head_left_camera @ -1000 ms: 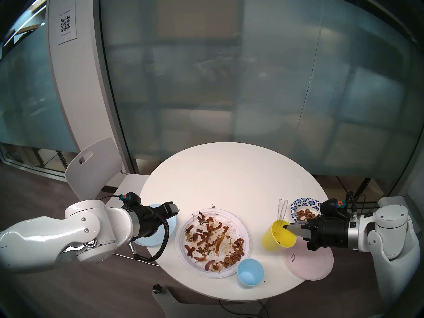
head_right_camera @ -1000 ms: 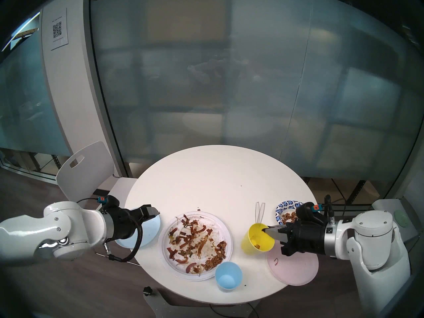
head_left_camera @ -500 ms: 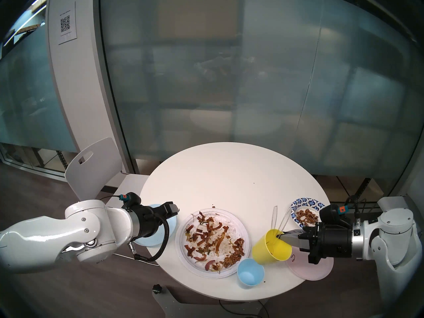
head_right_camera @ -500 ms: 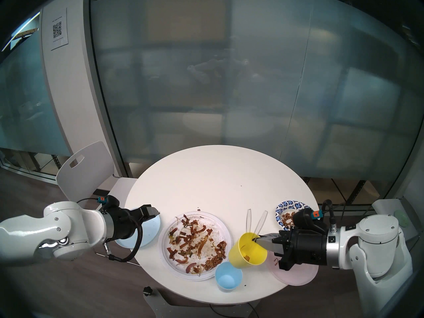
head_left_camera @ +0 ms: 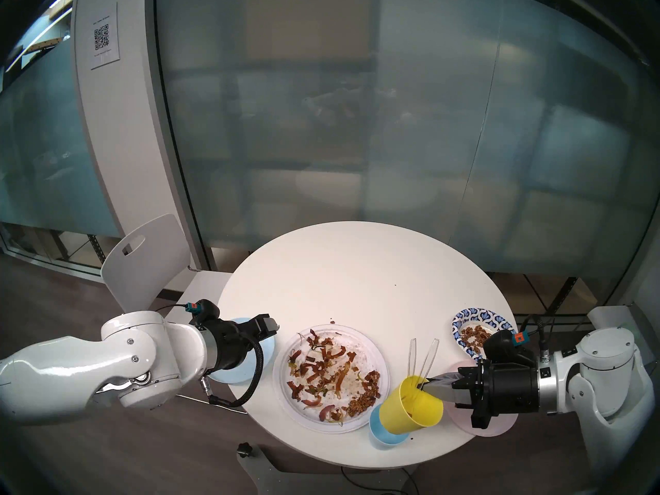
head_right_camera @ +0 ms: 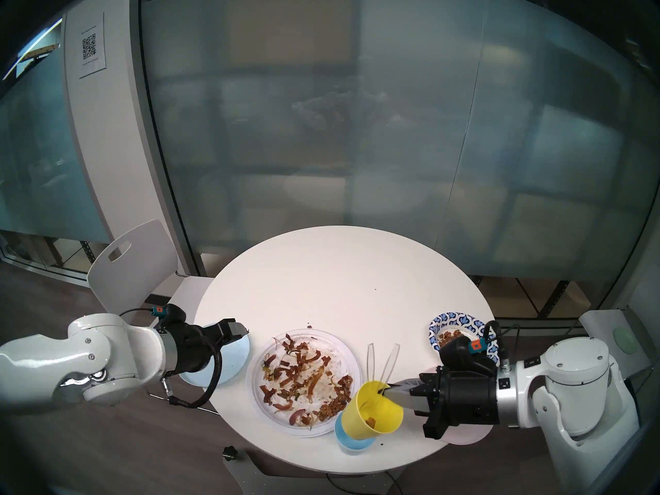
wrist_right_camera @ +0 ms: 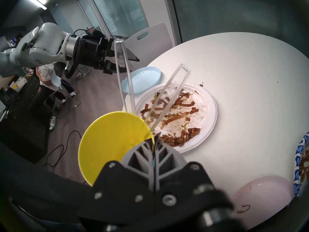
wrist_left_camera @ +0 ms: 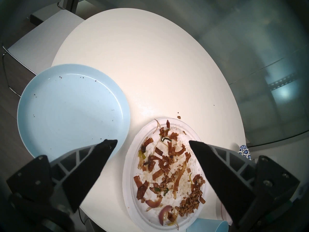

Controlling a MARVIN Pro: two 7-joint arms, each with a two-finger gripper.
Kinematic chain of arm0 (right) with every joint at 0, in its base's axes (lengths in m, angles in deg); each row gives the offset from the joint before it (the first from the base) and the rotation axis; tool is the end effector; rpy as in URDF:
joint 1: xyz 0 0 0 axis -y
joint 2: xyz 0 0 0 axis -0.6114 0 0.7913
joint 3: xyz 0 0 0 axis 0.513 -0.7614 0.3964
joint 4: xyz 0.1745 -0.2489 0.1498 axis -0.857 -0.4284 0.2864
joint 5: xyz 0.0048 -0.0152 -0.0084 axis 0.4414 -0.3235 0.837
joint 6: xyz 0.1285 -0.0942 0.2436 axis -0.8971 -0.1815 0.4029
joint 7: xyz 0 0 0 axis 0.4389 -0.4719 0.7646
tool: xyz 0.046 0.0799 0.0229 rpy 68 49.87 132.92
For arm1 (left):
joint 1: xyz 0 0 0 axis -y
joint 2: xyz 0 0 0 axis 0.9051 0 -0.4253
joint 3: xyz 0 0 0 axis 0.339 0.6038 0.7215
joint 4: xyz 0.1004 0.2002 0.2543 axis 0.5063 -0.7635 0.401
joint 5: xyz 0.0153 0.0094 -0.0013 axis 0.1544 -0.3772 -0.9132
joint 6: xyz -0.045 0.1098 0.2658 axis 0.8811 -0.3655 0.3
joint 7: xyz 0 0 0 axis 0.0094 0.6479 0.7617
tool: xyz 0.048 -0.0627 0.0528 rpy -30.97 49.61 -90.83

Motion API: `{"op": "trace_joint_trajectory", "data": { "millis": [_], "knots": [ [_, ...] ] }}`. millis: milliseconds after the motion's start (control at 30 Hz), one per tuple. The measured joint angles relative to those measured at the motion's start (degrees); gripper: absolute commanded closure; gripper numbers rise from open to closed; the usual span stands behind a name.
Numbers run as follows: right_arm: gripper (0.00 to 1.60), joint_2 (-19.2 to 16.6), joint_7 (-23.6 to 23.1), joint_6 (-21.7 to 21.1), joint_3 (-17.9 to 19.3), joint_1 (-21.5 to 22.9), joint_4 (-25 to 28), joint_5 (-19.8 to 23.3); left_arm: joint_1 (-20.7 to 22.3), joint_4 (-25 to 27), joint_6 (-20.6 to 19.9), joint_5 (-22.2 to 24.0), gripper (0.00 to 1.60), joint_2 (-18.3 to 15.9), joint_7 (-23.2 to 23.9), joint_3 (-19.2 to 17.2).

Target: Stack the plates into one stack

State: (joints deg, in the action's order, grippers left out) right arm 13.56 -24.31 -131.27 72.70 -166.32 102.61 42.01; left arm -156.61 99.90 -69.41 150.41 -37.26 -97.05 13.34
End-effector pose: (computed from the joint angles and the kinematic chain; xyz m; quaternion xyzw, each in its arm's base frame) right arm 0.1601 -0.0804 -0.2225 -0.8261 -0.3272 -0.3393 0.3089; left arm 0.2666 0.0824 -0.2288 0.8970 0.1906 0.3121 0.2482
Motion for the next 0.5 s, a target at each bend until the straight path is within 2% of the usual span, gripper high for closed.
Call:
{"op": "trace_joint_trajectory", "data": {
  "millis": [500],
  "knots": [
    [1.60,-3.49,4.21,-4.22,-6.81,4.97,0.02,-3.58,0.23,0.00,0.11,0.05,0.00,-0.12,0.05,0.26]
  ]
}}
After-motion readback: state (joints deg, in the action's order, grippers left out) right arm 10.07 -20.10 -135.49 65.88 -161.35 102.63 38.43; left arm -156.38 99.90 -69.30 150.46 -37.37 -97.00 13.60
